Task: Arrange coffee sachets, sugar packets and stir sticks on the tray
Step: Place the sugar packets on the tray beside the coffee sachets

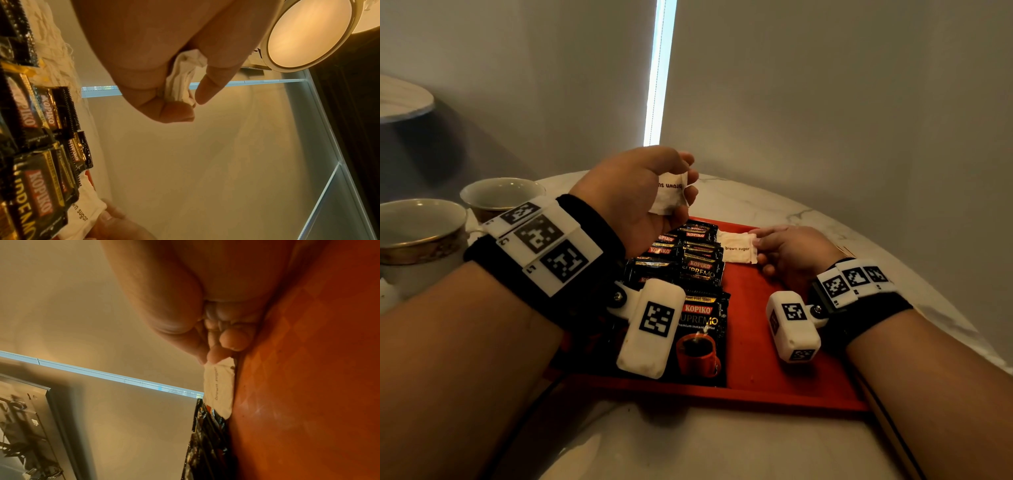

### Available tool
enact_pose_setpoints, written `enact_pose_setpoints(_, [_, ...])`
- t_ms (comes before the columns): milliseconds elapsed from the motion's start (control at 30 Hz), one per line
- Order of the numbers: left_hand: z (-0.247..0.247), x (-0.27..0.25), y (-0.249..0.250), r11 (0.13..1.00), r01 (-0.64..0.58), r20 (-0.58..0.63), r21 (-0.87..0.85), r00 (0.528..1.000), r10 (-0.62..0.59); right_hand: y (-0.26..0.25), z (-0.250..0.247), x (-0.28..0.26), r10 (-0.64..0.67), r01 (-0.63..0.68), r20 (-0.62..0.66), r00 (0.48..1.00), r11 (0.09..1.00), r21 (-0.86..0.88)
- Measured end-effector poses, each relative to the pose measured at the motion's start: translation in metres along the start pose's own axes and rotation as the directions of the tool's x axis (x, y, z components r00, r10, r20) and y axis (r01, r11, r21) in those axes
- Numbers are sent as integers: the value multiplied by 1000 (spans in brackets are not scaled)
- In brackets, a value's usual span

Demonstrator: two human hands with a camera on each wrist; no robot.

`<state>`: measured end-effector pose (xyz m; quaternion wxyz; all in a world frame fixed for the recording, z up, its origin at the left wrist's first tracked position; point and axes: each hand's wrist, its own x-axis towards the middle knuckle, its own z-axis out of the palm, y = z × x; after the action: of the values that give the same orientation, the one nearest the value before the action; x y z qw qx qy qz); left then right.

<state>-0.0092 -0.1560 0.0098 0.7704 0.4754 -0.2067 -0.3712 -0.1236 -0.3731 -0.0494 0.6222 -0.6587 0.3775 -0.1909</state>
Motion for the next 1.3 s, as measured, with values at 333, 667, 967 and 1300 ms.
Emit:
enact_pose_setpoints(333, [3,-3,2,993,60,-43,-98,997,-65,-2,-1,-1,-38,38,-32,999,999,1])
enact_pose_setpoints(667, [2,-1,2,989,53,-56,-139,997,-62,-7,7,-6,-66,66,4,998,991,119])
enact_pose_setpoints(967, [0,3,-5,1000,16,-64,25,998,-14,-6,11,-12,5,-18,149,989,996,83])
enact_pose_setpoints(1300, [5,-2,-4,997,8,-66,81,998,-3,-8,13,-14,-14,-5,156,988,993,116])
